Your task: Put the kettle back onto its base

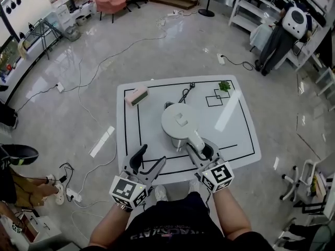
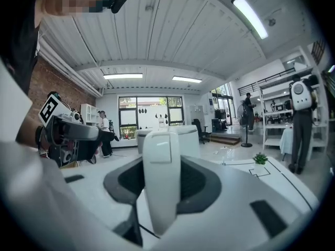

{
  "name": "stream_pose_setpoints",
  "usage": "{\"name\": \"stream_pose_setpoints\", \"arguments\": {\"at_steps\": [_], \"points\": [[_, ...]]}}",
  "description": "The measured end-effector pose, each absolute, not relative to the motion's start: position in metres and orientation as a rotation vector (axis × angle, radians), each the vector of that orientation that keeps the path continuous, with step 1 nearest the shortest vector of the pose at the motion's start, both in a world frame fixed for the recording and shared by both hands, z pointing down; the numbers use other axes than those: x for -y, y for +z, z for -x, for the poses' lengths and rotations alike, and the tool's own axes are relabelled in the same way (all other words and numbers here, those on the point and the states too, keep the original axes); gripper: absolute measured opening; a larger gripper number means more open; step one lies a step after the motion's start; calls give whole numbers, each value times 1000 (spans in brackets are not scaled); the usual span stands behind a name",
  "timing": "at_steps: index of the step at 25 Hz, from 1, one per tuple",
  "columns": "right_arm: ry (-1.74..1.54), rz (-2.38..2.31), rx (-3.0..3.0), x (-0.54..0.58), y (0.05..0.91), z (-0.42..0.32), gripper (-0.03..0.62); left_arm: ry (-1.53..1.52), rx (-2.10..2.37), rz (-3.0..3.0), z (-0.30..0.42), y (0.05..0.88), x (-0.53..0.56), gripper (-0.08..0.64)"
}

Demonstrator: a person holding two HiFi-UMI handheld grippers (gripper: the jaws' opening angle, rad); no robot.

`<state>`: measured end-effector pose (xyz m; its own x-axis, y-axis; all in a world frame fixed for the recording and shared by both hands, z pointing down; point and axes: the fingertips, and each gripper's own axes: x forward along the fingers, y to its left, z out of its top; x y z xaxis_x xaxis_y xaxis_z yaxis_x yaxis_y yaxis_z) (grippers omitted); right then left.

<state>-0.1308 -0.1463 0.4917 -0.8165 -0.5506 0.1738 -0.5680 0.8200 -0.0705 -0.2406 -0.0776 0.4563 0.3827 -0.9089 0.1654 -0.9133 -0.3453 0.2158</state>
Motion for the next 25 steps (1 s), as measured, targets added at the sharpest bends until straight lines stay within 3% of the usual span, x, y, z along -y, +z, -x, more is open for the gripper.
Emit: {"name": "stream_pose_setpoints", "arguments": {"at_steps": [12,20,23,25], "points": [[111,-1102,2806,129,458,96,152,26,1363,-2488,208,467,85,272],[64,-1175,2788,121,430,61,152,-9,1313,-2503,184,461,79,151],[60,-1156,2803,125,425,50,150,-30,1355,-2480,177,457,80,30],[61,-1107,2825,128,425,45,150,-39,1395,-2454,170,457,80,5]]}}
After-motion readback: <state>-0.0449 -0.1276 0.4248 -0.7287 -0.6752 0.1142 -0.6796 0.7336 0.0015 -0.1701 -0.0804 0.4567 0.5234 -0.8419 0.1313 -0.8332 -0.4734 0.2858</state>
